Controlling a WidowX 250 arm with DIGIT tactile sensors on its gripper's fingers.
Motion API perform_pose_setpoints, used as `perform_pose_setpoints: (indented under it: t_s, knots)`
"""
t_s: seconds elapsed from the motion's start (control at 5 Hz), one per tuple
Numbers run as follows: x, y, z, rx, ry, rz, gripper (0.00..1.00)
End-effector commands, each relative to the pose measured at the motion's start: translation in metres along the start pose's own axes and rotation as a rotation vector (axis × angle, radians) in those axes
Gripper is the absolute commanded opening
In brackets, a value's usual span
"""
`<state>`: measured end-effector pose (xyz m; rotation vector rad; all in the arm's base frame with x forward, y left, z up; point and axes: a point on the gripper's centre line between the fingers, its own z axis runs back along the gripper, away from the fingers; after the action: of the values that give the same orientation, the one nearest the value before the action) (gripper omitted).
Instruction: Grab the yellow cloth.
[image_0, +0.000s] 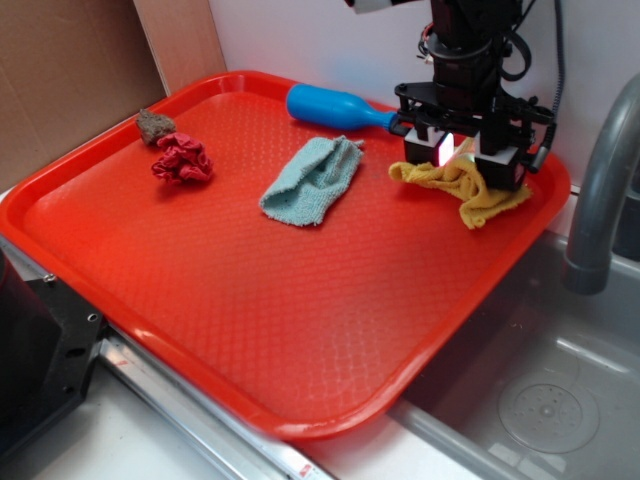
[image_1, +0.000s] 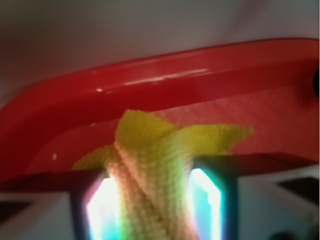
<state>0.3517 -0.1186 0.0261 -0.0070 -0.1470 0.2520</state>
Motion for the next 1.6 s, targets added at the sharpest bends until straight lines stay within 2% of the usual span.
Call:
perform_pose_setpoints:
  t_s: [0.0,0.4,0.6,0.8,1.0,1.2,1.4]
  knots:
    - [0.007,0.007,0.023,0.011,-0.026,0.047,0.00]
    - [-0.005,0.027,0.070,0.021,-0.031,0.011,0.00]
    - [-0.021,0.042,0.103,-0.020,0.018,-0.034,0.00]
    - [-0.048,0.060,0.137,-0.028,0.068,-0.071,0.00]
    - [-0.077,0.083,0.157,-0.079,0.119,-0.060,0.00]
    - [-0.096,0.095,0.165,-0.097,0.118,-0.054,0.00]
    - [-0.125,0.099,0.178,-0.080,0.079,-0.045,0.00]
